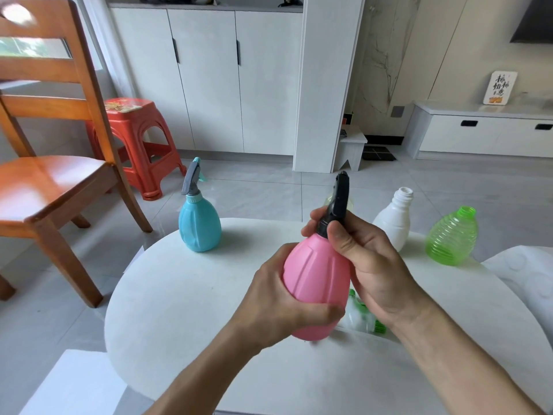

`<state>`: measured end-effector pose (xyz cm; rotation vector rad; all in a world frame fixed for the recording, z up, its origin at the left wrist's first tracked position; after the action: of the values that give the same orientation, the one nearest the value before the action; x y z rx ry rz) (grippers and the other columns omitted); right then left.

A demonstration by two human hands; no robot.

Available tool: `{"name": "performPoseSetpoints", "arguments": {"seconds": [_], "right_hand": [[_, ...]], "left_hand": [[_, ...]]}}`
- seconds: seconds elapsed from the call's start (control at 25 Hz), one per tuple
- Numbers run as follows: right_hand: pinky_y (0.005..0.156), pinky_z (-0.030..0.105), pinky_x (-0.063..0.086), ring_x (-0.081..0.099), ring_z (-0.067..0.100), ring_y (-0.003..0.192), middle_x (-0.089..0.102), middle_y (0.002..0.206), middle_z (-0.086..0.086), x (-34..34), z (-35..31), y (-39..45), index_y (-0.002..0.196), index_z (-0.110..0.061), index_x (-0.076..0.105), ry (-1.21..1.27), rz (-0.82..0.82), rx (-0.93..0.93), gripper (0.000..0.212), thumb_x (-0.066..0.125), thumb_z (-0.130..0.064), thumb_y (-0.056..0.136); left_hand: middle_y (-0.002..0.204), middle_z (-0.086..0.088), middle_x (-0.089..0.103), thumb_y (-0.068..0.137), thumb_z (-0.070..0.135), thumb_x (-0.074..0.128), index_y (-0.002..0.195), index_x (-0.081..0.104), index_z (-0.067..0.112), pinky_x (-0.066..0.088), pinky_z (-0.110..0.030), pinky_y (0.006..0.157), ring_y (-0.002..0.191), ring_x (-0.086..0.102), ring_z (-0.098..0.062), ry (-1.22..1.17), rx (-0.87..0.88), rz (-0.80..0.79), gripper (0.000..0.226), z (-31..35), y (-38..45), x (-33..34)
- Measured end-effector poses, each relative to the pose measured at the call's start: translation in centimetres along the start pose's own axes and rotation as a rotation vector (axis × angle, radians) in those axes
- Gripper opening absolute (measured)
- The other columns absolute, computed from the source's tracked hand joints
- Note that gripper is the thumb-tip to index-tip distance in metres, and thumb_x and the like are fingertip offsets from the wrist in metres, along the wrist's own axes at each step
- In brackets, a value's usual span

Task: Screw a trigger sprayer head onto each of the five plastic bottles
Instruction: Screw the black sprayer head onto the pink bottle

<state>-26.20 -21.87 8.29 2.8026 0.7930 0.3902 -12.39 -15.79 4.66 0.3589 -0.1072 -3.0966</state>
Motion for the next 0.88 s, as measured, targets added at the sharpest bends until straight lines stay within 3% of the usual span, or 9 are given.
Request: {"name": "performPoseSetpoints", "arguments": {"seconds": [0.36, 0.56, 0.68, 0.76, 0.88], "right_hand": [[0.093, 0.039, 0.048, 0.066, 0.016, 0.093, 0.074, 0.088, -0.001, 1.3, 0.5, 0.6, 0.091, -0.022, 0.073, -0.156, 0.206, -0.103, 0.017, 0.065, -0.037, 0.088], [0.103, 0.033, 0.045, 0.065, 0.012, 0.113, 0.075, 0.110, -0.004, 2.2, 0.8, 1.1, 0.106, -0.031, 0.072, -0.210, -0.011, -0.019, 0.020, 0.065, -0.037, 0.088], [0.109, 0.031, 0.039, 0.052, 0.001, 0.128, 0.063, 0.133, -0.015, 1.5, 1.2, 1.2, 0.126, -0.037, 0.061, -0.513, -0.022, 0.162, 0.038, 0.066, -0.043, 0.090], [0.109, 0.034, 0.036, 0.042, 0.010, 0.137, 0.047, 0.148, -0.012, -0.1, 1.5, 0.5, 0.143, -0.040, 0.037, -0.841, 0.025, 0.338, 0.063, 0.064, -0.049, 0.087], [0.105, 0.039, 0.038, 0.046, 0.019, 0.132, 0.047, 0.147, -0.011, -1.0, 0.5, -0.5, 0.142, -0.043, 0.029, -1.015, 0.062, 0.363, 0.064, 0.059, -0.051, 0.087]], "left_hand": [[0.096, 0.012, 0.069, 0.043, 0.041, 0.092, 0.108, 0.057, 0.046, 0.059, -0.024, 0.060, 0.084, 0.070, -0.009, 0.024, 0.048, 0.199, 0.074, -0.6, 0.5, 0.5], [0.111, 0.017, 0.061, 0.047, 0.051, 0.089, 0.123, 0.045, 0.052, 0.060, -0.032, 0.071, 0.099, 0.062, -0.003, 0.226, 0.104, 0.339, 0.088, -1.0, 0.6, 0.1], [0.104, 0.020, 0.063, 0.047, 0.057, 0.086, 0.114, 0.043, 0.054, 0.060, -0.031, 0.068, 0.093, 0.063, -0.003, 0.234, 0.065, 0.427, 0.079, -2.4, 0.5, 0.0], [0.100, 0.021, 0.059, 0.048, 0.060, 0.084, 0.108, 0.037, 0.053, 0.057, -0.027, 0.065, 0.089, 0.061, -0.004, 0.249, 0.018, 0.525, 0.076, -3.4, 1.5, -0.8], [0.103, 0.013, 0.055, 0.051, 0.056, 0.084, 0.118, 0.031, 0.046, 0.057, -0.037, 0.071, 0.091, 0.059, -0.019, 0.294, -0.026, 0.605, 0.085, -4.8, 5.2, -2.0]]}}
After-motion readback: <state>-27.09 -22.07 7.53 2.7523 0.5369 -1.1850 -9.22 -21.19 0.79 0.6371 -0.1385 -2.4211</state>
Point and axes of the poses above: each hand's wrist, its own y-axis towards the middle knuckle, its own x-axis out of the palm, z = x × y, the point moved 3 cm from there along y, towards the middle knuckle
